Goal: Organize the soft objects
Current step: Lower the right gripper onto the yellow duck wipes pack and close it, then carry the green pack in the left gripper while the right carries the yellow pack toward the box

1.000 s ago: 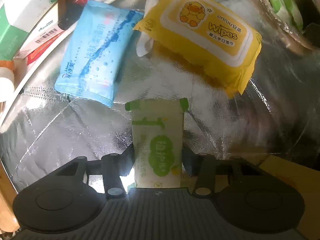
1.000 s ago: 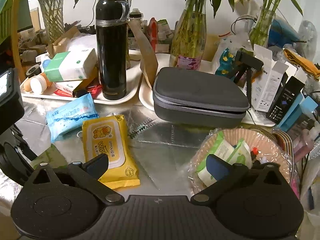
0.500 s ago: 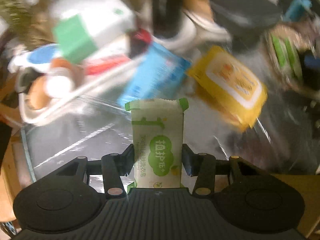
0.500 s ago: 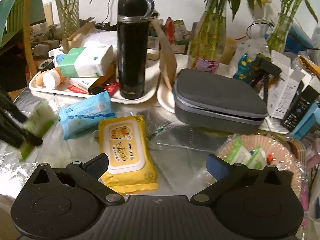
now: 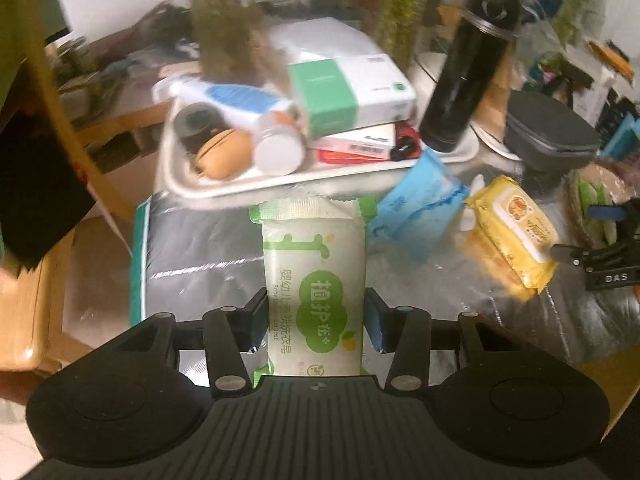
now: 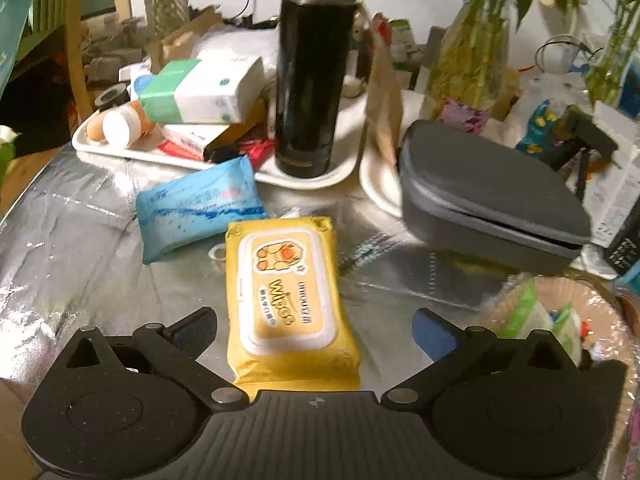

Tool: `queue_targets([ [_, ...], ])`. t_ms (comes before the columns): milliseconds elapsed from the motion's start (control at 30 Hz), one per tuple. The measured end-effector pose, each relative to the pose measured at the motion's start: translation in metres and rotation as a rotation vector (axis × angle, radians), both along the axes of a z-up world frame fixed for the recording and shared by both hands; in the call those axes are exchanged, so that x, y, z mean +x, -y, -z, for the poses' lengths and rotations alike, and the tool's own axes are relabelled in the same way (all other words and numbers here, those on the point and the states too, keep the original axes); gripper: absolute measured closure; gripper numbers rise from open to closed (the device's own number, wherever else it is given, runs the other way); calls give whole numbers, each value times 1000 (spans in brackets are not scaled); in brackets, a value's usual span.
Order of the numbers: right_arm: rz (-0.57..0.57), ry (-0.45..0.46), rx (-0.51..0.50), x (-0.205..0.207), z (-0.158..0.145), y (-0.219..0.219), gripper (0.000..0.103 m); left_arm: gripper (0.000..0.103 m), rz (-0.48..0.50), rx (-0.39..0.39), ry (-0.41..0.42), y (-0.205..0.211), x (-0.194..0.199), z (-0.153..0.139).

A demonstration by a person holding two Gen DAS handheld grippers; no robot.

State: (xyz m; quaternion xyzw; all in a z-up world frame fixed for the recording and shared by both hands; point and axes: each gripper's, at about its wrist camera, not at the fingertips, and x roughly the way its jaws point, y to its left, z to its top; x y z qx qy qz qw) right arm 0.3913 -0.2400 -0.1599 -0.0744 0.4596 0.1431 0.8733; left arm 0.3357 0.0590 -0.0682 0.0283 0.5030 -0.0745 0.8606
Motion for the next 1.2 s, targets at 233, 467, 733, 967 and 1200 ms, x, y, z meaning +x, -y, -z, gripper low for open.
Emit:
queue_targets([
  [233, -47, -29, -29, 18, 20, -18, 0, 56, -53, -60, 52, -21, -16, -9],
  [467, -74, -71, -51, 36, 45, -27, 0, 56, -72, -98, 62, -29, -17, -7],
  [733, -52, -93, 3, 48, 60, -23, 9, 56, -71, -113, 70, -29, -16, -6],
  [967, -58, -100, 17, 45, 53, -23, 32, 56, -63, -110, 68, -27, -16, -5],
  [1200, -35, -98, 20, 42, 48, -13, 35, 56, -53, -101, 66, -24, -16, -2],
])
